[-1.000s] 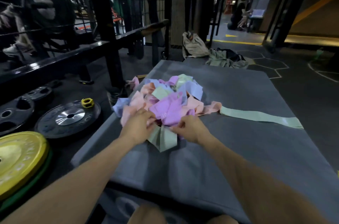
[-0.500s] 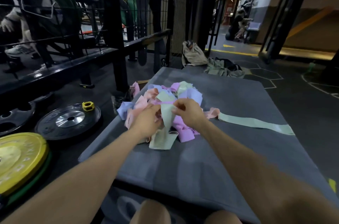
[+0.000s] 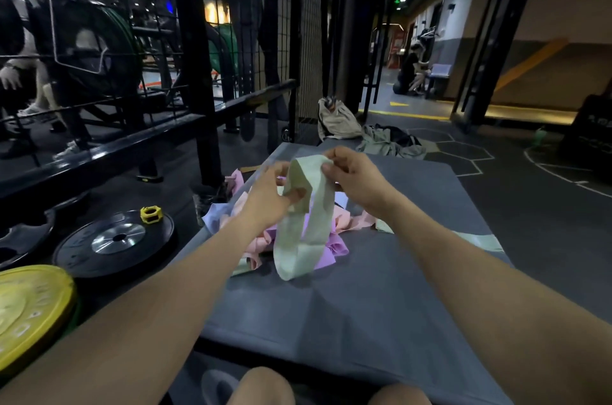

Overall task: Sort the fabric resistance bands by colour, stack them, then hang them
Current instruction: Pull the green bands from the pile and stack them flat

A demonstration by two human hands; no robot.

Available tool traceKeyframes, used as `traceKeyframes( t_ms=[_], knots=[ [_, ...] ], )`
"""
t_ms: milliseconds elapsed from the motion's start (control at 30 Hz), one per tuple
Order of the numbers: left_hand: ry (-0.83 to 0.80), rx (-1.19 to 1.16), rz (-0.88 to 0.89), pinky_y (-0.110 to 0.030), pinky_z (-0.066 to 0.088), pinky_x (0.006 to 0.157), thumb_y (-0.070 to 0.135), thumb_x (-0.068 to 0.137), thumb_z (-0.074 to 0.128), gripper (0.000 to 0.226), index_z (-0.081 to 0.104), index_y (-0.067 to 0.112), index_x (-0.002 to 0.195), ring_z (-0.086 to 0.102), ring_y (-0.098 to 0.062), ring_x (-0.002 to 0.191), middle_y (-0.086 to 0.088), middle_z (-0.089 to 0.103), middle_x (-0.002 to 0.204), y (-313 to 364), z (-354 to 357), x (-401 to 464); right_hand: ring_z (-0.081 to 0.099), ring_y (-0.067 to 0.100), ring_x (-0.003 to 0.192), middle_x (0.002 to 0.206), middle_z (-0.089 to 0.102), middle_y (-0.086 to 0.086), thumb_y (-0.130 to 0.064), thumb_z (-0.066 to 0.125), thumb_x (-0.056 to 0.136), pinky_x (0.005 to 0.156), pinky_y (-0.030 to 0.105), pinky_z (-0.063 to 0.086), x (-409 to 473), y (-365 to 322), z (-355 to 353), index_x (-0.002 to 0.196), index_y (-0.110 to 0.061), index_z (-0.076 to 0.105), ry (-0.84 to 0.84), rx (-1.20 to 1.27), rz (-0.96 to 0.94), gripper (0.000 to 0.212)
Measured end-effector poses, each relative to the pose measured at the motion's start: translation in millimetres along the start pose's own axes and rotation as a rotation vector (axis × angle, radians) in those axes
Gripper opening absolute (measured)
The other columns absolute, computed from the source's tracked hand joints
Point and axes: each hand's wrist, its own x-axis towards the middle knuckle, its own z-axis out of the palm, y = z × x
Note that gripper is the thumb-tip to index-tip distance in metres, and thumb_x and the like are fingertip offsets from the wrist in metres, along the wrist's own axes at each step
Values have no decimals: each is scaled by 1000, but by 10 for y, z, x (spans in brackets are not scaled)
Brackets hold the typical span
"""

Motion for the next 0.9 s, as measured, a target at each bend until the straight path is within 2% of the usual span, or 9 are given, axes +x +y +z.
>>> traceKeyframes(
  t_ms=[133, 233, 333, 400, 467, 633, 733, 833, 900],
  knots=[
    [-124, 113, -13, -13, 42, 65, 31, 90, 59, 19, 65, 14, 84, 49, -10, 63, 7, 53, 67, 87, 135, -57, 46, 20, 74, 80, 51, 8, -7, 43, 98, 72, 38, 48, -51, -31, -234, 82, -17, 53, 124, 95, 45, 21],
    [-129, 1, -84, -27, 47, 76, 44, 87, 57, 37, 60, 11, 71, 45, -15, 65, 0, 47, 64, 55, 195, -126, 43, 16, 67, 74, 50, 5, -8, 43, 98, 64, 29, 37, -115, 99, -387, 78, -19, 52, 221, 55, 111, 24],
    [-125, -209, -162, -48, 47, 96, 57, 80, 54, 51, 63, 6, 79, 57, -20, 86, -5, 60, 83, 43, 218, -149, 43, 13, 61, 68, 50, 1, -12, 48, 97, 55, 22, 37, -302, 246, -435, 82, -16, 55, 179, 53, 225, 17],
    [-88, -342, -228, -44, 45, 101, 43, 90, 53, 36, 66, 9, 94, 58, -21, 105, -6, 61, 113, 50, 232, -139, 48, 10, 61, 73, 54, 0, -21, 63, 89, 55, 20, 40, -446, 292, -449, 94, -15, 57, 75, -34, 262, 10],
    [-57, -377, -268, -41, 41, 104, 38, 93, 51, 33, 63, 13, 112, 53, -22, 120, -8, 43, 142, 71, 234, -141, 53, 11, 68, 87, 55, 0, -20, 75, 76, 60, 22, 43, -538, 352, -464, 111, -17, 49, -26, -223, 276, 43],
    [-4, -448, -344, -44, 38, 107, 31, 93, 50, 32, 60, 15, 119, 49, -24, 124, -5, 38, 147, 89, 286, -141, 50, 19, 84, 98, 46, 0, -10, 68, 73, 61, 26, 39, -617, 469, -457, 119, -16, 41, -108, -599, 267, 54],
    [89, -499, -424, -37, 45, 99, 28, 89, 50, 39, 58, 9, 122, 57, -24, 112, -9, 54, 133, 128, 328, -136, 49, 26, 98, 102, 44, 5, -5, 60, 75, 70, 26, 35, -673, 621, -502, 115, -11, 45, -86, -805, 249, 43],
    [168, -611, -496, -30, 47, 75, 21, 91, 48, 18, 64, 19, 86, 60, -16, 75, -3, 66, 85, 181, 320, -138, 51, 33, 102, 109, 47, 14, -1, 49, 82, 72, 28, 38, -742, 776, -595, 109, -7, 57, 19, -872, 241, 29],
    [236, -689, -537, -28, 46, 65, 22, 91, 50, 17, 63, 19, 80, 58, -14, 67, -1, 64, 78, 191, 303, -152, 54, 34, 100, 111, 50, 17, -4, 50, 85, 76, 31, 42, -772, 867, -691, 111, -10, 64, 75, -848, 270, 29]
  ],
)
